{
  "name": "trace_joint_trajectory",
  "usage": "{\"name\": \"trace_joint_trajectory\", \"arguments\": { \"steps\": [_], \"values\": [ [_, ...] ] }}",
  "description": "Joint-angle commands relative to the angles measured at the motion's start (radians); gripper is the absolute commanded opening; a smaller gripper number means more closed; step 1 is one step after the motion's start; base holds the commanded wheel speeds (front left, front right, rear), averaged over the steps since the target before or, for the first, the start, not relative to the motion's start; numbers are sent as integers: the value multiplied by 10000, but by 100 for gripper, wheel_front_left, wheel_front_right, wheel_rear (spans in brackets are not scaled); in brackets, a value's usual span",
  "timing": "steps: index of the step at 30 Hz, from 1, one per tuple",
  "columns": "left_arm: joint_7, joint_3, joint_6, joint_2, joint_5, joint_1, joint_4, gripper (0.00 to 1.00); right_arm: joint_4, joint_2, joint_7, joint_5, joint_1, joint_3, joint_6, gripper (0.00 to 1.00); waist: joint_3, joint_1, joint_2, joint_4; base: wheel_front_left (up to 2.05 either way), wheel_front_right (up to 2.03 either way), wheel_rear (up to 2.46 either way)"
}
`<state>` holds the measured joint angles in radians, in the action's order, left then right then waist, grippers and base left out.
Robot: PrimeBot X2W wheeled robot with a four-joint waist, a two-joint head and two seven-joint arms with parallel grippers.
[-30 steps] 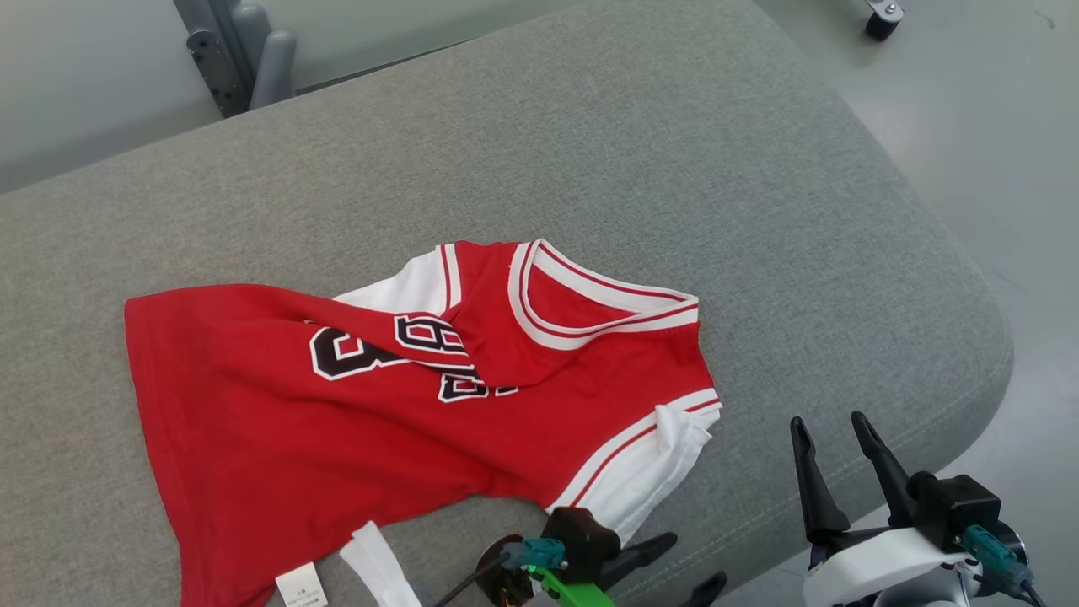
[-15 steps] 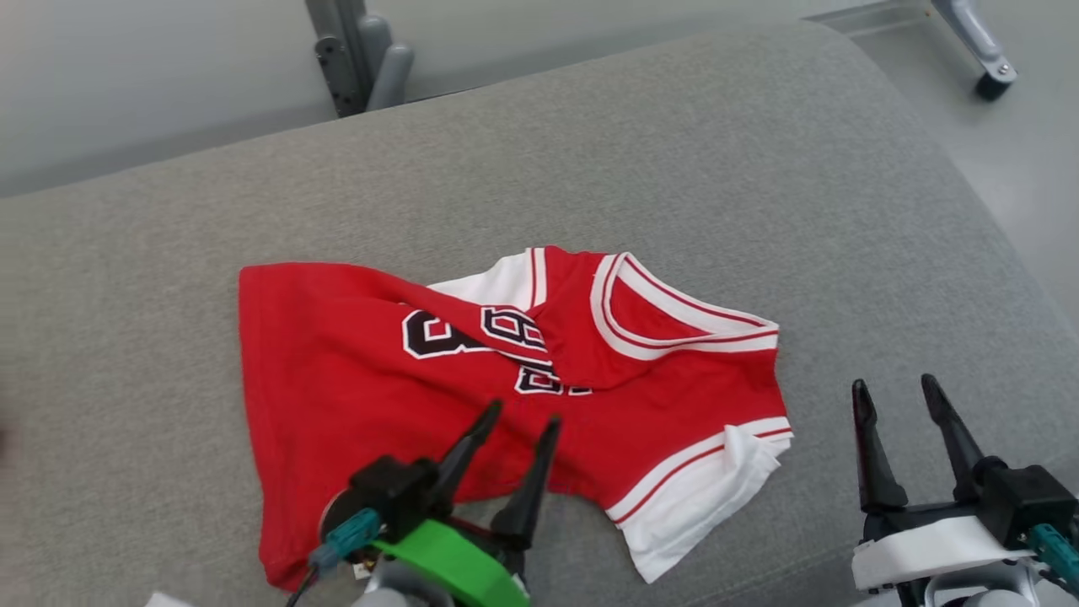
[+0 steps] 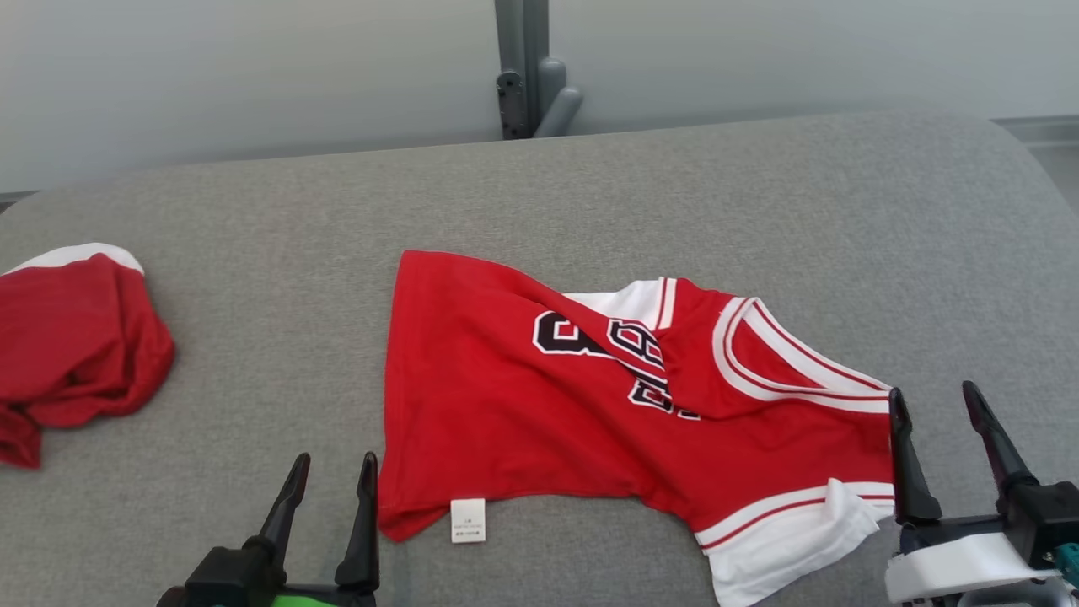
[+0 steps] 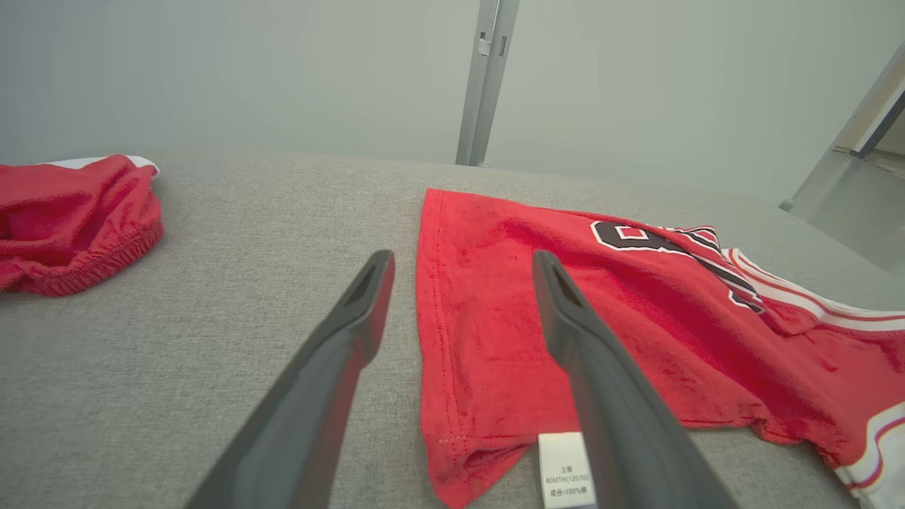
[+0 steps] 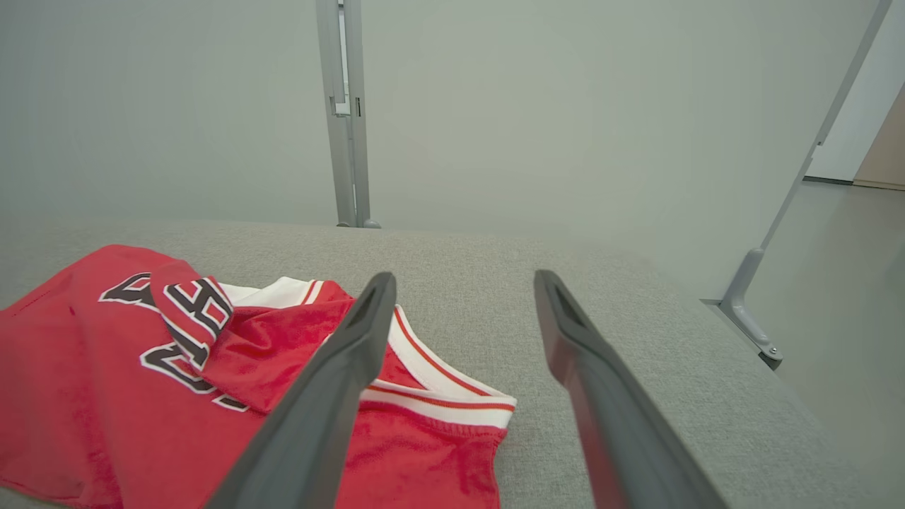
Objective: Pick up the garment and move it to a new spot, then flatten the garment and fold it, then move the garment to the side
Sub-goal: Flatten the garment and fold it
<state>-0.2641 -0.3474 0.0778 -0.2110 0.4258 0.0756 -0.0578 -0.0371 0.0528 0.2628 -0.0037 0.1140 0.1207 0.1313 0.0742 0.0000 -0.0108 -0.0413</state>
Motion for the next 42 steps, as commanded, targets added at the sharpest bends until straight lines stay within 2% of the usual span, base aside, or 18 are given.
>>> {"name": "trace_joint_trajectory", "arguments": {
  "steps": [1,6,10,12,19,28,42],
  "values": [
    [-2,401,-177,70,-261,350,-31,100,52,43,30,-109,196,215,-12,100,-574,0,108,867,0,0,0],
    [-2,1334,-656,412,-739,770,-168,100,243,11,30,-334,376,733,-12,100,-797,0,108,1097,0,0,0],
    [-2,1918,-1011,700,-1070,1000,-302,100,446,-5,30,-356,562,749,-11,100,-954,0,108,1112,0,0,0],
    [-2,2058,-1084,773,-1163,1025,-305,100,486,-5,30,-333,578,701,-11,100,-963,0,108,1098,0,0,0],
    [-3,2426,-1738,1091,-1765,747,-512,100,1264,-11,30,-19,699,337,-11,100,-956,0,108,940,0,0,0],
    [-3,2678,-1951,1360,-1987,730,-610,100,1540,-12,30,193,554,69,-11,100,-881,0,108,699,0,0,0],
    [-3,2678,-2082,1482,-2228,595,-768,100,1606,-13,30,302,488,-49,-11,100,-813,0,108,720,0,0,0]
  ]
}}
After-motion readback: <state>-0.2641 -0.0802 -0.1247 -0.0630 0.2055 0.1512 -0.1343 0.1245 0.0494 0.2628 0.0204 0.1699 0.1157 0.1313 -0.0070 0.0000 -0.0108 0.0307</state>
